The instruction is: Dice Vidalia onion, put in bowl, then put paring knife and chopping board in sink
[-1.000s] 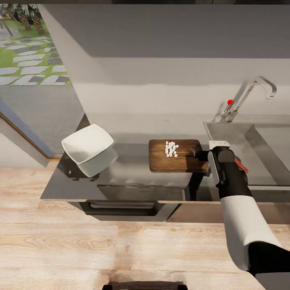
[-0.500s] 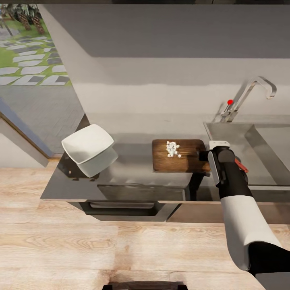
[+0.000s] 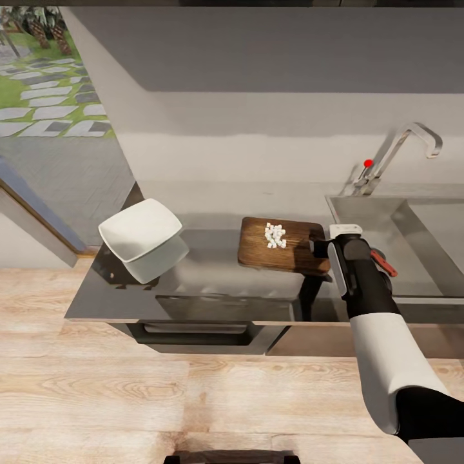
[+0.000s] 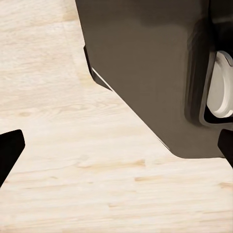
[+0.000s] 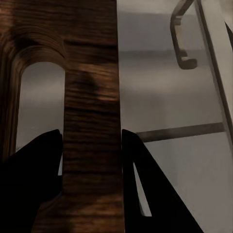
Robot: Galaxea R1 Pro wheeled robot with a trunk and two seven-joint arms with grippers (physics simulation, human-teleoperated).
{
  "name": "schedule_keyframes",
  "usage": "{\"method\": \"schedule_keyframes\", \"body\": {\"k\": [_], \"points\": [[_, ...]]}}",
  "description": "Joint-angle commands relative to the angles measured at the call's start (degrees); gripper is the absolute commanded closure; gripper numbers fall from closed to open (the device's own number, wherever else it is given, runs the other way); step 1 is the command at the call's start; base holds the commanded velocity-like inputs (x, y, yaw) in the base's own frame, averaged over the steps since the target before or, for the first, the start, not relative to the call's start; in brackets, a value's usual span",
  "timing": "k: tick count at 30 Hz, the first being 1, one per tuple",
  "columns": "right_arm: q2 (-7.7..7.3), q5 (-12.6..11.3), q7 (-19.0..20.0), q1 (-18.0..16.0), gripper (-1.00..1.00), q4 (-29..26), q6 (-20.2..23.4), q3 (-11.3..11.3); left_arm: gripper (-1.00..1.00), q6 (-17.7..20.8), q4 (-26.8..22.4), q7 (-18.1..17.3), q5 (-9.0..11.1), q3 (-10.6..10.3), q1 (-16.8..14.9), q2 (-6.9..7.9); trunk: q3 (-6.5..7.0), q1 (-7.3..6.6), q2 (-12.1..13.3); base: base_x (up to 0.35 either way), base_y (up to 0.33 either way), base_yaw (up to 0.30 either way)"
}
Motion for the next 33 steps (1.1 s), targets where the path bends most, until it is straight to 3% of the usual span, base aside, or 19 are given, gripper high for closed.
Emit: {"method": "schedule_keyframes", "body": {"k": [1, 10, 33], "points": [[-0.02, 0.3, 0.2, 0.0, 1.00, 0.0, 0.3, 0.0, -1.00, -0.4, 0.3, 0.0, 0.4, -0.5, -0.1, -0.06, -0.08, 0.03, -0.1, 0.000, 0.000, 0.000], [-0.26, 0.4, 0.2, 0.0, 1.00, -0.1, 0.4, -0.2, -1.00, -0.5, 0.3, 0.0, 0.4, -0.5, -0.1, -0.14, -0.02, 0.03, -0.1, 0.000, 0.000, 0.000], [-0.28, 0.4, 0.2, 0.0, 1.00, -0.6, 0.5, -0.3, -1.00, -0.5, 0.2, 0.0, 0.4, -0.5, -0.1, -0.33, 2.03, 0.03, -0.1, 0.000, 0.007, 0.000]]}}
